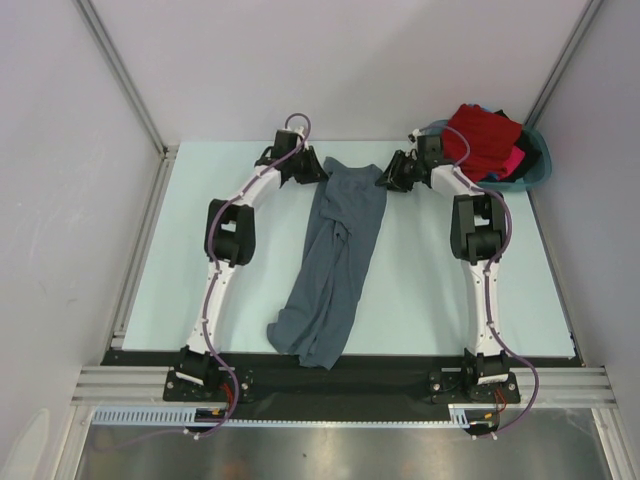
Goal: Fold and stack the t-shirts
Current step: Fold the tshirt
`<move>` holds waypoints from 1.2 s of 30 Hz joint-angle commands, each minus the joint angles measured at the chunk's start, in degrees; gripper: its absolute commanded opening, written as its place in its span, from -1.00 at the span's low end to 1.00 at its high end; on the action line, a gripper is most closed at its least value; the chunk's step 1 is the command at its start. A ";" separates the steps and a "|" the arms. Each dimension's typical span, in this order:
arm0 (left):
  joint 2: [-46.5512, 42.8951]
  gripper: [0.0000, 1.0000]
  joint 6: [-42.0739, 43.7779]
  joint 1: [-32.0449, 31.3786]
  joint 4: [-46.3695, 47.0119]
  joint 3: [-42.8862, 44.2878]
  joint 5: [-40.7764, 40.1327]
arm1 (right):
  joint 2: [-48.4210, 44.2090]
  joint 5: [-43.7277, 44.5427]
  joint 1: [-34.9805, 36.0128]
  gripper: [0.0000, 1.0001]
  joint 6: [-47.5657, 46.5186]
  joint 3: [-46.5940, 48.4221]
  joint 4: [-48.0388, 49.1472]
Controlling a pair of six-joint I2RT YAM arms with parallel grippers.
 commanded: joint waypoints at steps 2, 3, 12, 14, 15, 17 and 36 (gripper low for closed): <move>1.18 -0.64 -0.19 0.01 0.96 1.69 2.56 | 3.95 1.00 1.08 -0.51 -0.62 1.76 -5.29; 0.92 -0.70 -0.18 0.01 1.22 1.69 2.83 | 3.87 0.91 1.08 -0.60 -0.62 1.94 -5.37; -3.38 -0.99 0.69 0.27 4.30 2.05 2.30 | 6.15 -4.18 1.35 -0.84 -3.25 8.87 -4.58; -5.14 -0.99 1.04 0.71 4.82 2.05 1.95 | 7.81 -4.71 1.43 -0.85 -4.13 14.66 -5.72; -5.84 -1.00 0.96 0.89 5.00 1.96 1.78 | 9.39 -5.41 1.43 -0.85 -4.40 16.69 -7.03; -7.16 -1.00 0.96 1.59 5.09 1.96 1.60 | 10.98 -7.43 1.43 -0.85 -4.05 22.14 -7.48; -6.12 -0.99 -0.01 7.83 8.25 1.87 -1.47 | 19.68 -6.30 -1.03 -0.35 3.95 32.09 8.32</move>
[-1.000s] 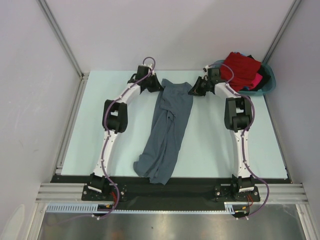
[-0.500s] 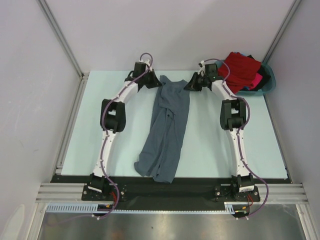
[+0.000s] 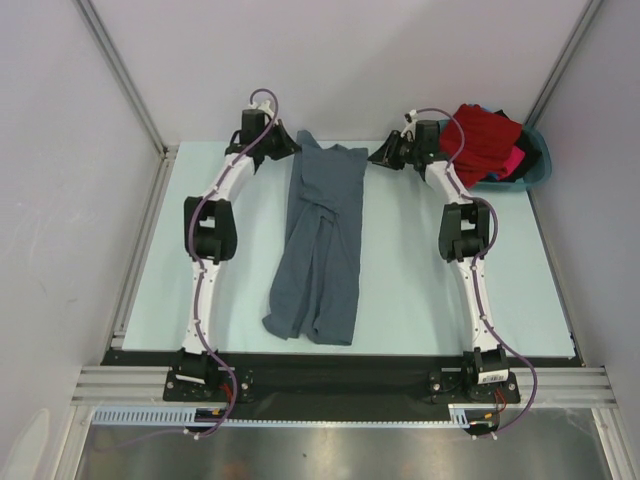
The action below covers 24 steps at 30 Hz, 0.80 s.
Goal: Fold and stack the t-shirts
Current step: Fold the tshirt
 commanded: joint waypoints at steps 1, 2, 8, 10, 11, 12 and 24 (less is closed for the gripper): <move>-0.06 -0.99 -0.27 0.66 2.83 2.11 -2.44 | 2.13 2.45 -0.61 -0.15 1.02 2.12 5.49; 0.81 -0.99 -0.62 0.75 3.10 2.11 -2.79 | 2.48 2.71 -0.61 -0.10 0.93 1.95 6.28; 1.44 0.52 0.34 1.45 3.89 1.41 -3.67 | 0.83 1.40 -0.70 0.32 -1.52 -0.24 6.56; -1.37 0.99 0.96 1.46 3.89 -1.57 -5.25 | -3.47 0.96 -0.44 0.32 -3.54 -2.87 4.98; -2.68 0.99 1.83 1.46 3.80 -2.89 -7.25 | -5.23 0.52 -0.18 0.34 -4.07 -7.59 5.15; -5.91 1.00 2.36 1.46 3.54 -5.95 -8.58 | -6.90 -0.70 -0.17 0.35 -4.60 -9.98 5.50; -43.01 0.99 -2.73 -2.85 7.32 -56.92 -11.58 | -39.06 4.98 4.13 0.32 -9.53 -47.94 -3.82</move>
